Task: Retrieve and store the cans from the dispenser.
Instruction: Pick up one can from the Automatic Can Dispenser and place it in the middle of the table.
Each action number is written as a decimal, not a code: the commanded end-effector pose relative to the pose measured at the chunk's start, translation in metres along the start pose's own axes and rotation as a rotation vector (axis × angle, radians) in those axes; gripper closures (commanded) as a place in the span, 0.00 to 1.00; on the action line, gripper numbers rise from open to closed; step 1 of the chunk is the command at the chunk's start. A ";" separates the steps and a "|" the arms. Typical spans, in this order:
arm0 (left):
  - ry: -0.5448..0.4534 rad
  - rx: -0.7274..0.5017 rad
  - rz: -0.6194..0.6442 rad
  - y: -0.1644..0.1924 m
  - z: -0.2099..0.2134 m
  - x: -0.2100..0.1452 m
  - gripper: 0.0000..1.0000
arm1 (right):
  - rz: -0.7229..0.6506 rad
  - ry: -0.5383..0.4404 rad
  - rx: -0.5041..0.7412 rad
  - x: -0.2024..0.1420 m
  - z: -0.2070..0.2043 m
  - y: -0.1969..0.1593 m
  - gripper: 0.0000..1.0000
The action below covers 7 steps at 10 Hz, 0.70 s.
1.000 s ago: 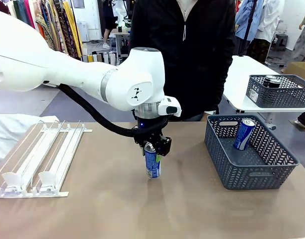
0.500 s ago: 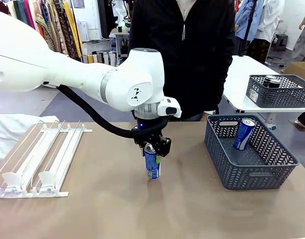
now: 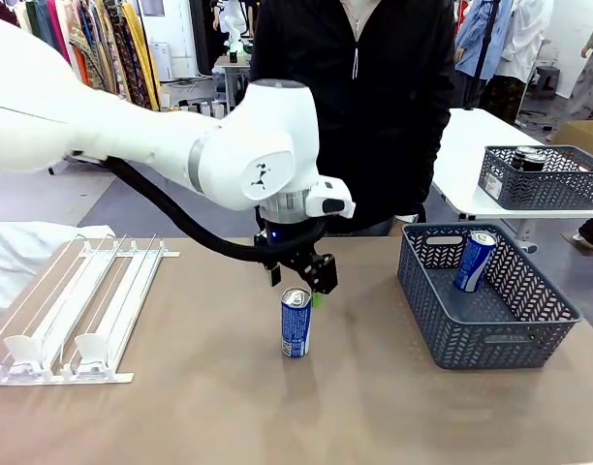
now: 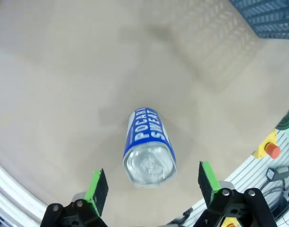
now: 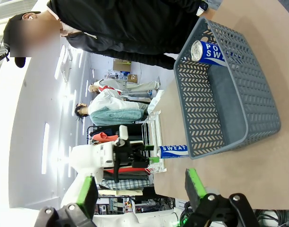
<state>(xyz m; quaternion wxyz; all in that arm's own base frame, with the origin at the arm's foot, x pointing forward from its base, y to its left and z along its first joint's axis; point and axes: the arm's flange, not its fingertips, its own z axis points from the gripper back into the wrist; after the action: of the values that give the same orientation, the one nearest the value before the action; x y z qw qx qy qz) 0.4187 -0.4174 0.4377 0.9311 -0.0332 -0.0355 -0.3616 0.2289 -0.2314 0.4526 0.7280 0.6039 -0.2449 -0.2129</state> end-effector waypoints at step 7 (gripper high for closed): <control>-0.549 -0.565 0.385 0.225 0.169 -0.280 0.00 | 0.012 0.015 -0.008 -0.003 0.003 0.000 0.00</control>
<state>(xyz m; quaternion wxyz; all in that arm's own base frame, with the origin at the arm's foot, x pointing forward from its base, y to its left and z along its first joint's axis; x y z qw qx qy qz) 0.3511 -0.0920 0.5909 0.8999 -0.3472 -0.1732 -0.1991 0.2287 -0.2317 0.4525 0.7278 0.6038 -0.2452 -0.2133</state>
